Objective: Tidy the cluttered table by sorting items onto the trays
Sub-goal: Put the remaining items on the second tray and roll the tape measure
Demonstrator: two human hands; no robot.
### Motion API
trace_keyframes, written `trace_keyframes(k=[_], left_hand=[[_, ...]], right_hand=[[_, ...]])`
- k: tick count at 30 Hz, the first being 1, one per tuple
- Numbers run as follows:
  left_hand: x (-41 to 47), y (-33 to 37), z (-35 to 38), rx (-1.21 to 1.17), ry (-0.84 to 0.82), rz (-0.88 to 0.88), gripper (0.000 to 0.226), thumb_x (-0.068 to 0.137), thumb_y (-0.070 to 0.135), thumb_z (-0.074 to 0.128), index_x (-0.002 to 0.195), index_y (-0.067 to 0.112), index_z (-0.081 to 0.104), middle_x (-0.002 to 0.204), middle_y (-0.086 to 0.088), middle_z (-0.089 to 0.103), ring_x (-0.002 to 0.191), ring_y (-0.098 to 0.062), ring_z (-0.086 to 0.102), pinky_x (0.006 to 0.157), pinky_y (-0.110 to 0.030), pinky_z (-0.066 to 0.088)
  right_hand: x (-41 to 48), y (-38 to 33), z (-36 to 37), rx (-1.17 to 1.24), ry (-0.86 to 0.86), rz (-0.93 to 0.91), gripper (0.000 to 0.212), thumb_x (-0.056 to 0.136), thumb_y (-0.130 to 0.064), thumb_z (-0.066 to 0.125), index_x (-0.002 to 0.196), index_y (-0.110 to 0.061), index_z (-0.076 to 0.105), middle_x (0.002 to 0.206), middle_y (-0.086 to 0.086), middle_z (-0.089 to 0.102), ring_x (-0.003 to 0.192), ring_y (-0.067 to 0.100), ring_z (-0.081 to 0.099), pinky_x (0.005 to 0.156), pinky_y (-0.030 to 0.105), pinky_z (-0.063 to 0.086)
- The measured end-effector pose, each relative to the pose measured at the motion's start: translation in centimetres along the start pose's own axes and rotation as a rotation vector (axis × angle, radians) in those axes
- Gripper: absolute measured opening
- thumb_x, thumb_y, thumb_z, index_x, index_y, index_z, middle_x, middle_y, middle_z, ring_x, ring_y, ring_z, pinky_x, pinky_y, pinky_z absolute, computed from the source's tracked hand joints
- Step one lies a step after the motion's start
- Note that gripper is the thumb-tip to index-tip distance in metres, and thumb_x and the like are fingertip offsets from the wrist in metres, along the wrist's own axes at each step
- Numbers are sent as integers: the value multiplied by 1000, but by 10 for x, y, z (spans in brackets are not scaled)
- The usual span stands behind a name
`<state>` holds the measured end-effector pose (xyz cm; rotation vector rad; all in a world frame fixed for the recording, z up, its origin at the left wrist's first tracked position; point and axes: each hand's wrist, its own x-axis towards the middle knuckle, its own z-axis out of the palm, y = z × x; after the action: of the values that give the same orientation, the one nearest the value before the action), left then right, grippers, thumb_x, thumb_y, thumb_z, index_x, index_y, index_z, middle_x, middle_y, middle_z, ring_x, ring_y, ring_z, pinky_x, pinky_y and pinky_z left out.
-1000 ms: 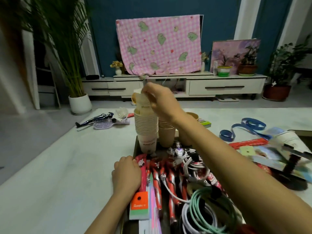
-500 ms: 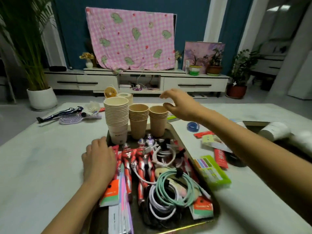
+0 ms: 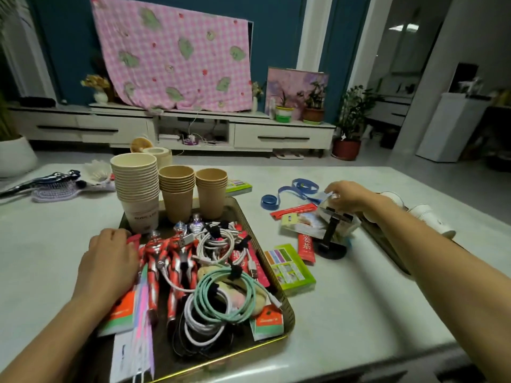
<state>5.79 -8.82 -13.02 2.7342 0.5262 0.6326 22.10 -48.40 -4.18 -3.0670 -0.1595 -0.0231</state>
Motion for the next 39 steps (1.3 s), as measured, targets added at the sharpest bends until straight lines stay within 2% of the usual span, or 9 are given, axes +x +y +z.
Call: trace_keyframes(k=[3, 6, 11, 15, 19, 23, 27, 33, 39], left_hand=[[-2, 1, -3, -12, 4, -10, 25, 91, 10, 46, 106, -6, 58, 108, -28, 53, 105, -42, 45, 82, -48, 40], [-4, 6, -5, -4, -18, 0, 23, 92, 13, 43, 104, -2, 56, 109, -22, 52, 107, -37, 45, 81, -46, 40], [-7, 10, -7, 41, -38, 7, 24, 96, 19, 37, 107, 6, 53, 113, -13, 51, 108, -27, 44, 80, -34, 41], [-8, 8, -9, 55, -47, 18, 25, 97, 23, 34, 111, 10, 50, 117, -8, 49, 109, -22, 44, 81, -29, 39], [-10, 5, -7, 64, -61, 43, 26, 98, 23, 32, 115, 12, 48, 119, -6, 47, 111, -20, 42, 83, -28, 39], [-8, 0, -6, 33, -54, 46, 26, 97, 24, 33, 115, 13, 49, 118, -5, 49, 112, -19, 41, 85, -27, 38], [-5, -1, -4, 10, -45, 36, 26, 97, 24, 34, 116, 14, 49, 119, -5, 49, 113, -20, 40, 85, -27, 39], [-3, 1, -2, 58, -41, 40, 28, 97, 24, 34, 118, 14, 48, 121, -5, 49, 113, -20, 40, 86, -28, 39], [-4, 4, -13, 73, 43, 17, 28, 97, 23, 34, 118, 13, 50, 120, -6, 50, 109, -21, 45, 87, -31, 36]], right_hand=[[8, -13, -10, -126, 21, -21, 22, 88, -10, 54, 106, -3, 65, 113, 17, 62, 93, 27, 55, 78, 29, 42], [9, -46, -38, -129, 202, -91, 22, 89, -3, 50, 103, 4, 66, 106, 24, 65, 96, 35, 58, 85, 39, 47], [-12, -168, -62, 354, 563, -439, 15, 94, -11, 50, 101, -1, 59, 105, 15, 60, 94, 26, 55, 81, 34, 47], [-29, -264, -60, 498, 698, -715, 15, 95, -11, 47, 100, 1, 55, 106, 16, 57, 91, 22, 48, 77, 30, 41], [-15, -296, -42, 473, 657, -605, 15, 94, -6, 42, 105, 0, 51, 112, 17, 53, 97, 31, 51, 82, 43, 43], [4, -289, -36, 511, 657, -489, 14, 90, 0, 43, 99, 0, 54, 107, 17, 57, 95, 33, 53, 81, 45, 44], [13, -284, -33, 453, 612, -530, 15, 87, 1, 47, 97, -3, 57, 104, 17, 59, 94, 31, 53, 78, 41, 45], [10, -283, 10, 205, 292, -641, 20, 88, -1, 44, 96, -7, 62, 98, 10, 61, 94, 29, 57, 69, 30, 40], [16, -258, -3, 354, 315, -596, 35, 95, -19, 48, 129, -10, 51, 131, 15, 44, 116, 28, 48, 97, 33, 37]])
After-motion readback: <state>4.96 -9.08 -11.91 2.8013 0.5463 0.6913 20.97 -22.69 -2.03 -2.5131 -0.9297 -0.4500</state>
